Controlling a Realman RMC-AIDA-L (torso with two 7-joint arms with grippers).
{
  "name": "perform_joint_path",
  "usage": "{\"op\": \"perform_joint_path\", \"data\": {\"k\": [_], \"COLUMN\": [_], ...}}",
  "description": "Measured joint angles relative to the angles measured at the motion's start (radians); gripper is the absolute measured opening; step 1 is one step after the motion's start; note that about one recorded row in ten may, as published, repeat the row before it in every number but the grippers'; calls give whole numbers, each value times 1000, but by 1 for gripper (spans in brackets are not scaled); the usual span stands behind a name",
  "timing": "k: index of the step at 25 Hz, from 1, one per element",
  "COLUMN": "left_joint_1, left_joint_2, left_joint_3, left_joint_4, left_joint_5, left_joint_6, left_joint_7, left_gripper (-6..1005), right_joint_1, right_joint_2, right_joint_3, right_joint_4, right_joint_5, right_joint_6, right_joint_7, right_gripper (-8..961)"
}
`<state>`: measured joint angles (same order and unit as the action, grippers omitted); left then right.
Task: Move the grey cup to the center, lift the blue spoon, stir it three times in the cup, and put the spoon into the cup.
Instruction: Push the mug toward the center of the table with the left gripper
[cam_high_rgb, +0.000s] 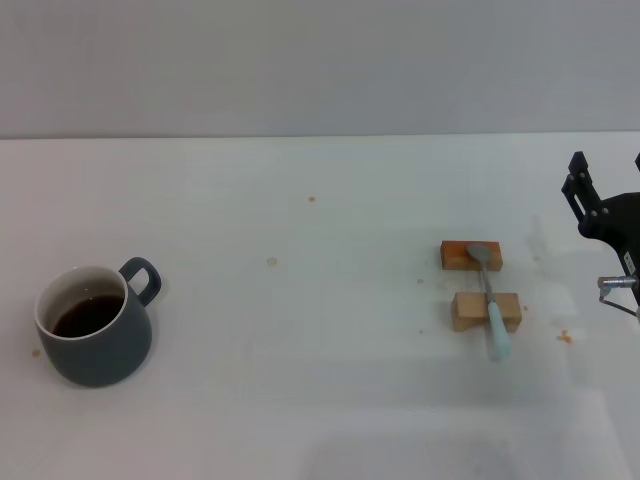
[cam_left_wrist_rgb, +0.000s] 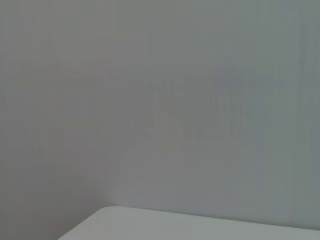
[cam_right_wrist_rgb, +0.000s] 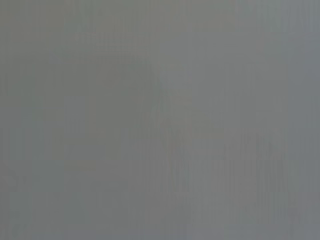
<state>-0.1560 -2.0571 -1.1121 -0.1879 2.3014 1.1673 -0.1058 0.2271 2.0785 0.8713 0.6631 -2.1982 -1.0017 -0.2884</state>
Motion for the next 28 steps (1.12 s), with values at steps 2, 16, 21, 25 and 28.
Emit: {"op": "perform_joint_path", "data": {"k": [2,16,21,25,28], "left_joint_1": [1,17,14,1,-4], "left_joint_2": [0,-2,-3,-3,-3], "left_joint_3": [0,-25,-26,-19,-18], "left_joint_4": [-2,-16,-17,-17,-18], "left_joint_5": [0,0,5,7,9], "left_joint_6": [0,7,11,8,4], "left_joint_7": [0,4,14,55,61], "left_gripper": [763,562,300,133,22], "right_joint_1": [0,0,0,0,0], "right_joint_2": [0,0,0,0,0], "right_joint_3": [0,1,2,2,2], "right_joint_4": [0,3,4,4,4], "right_joint_5": [0,0,0,0,0], "right_joint_6": [0,0,0,0,-3], "right_joint_7": [0,0,0,0,0], "right_gripper": [739,738,738,738,738]}}
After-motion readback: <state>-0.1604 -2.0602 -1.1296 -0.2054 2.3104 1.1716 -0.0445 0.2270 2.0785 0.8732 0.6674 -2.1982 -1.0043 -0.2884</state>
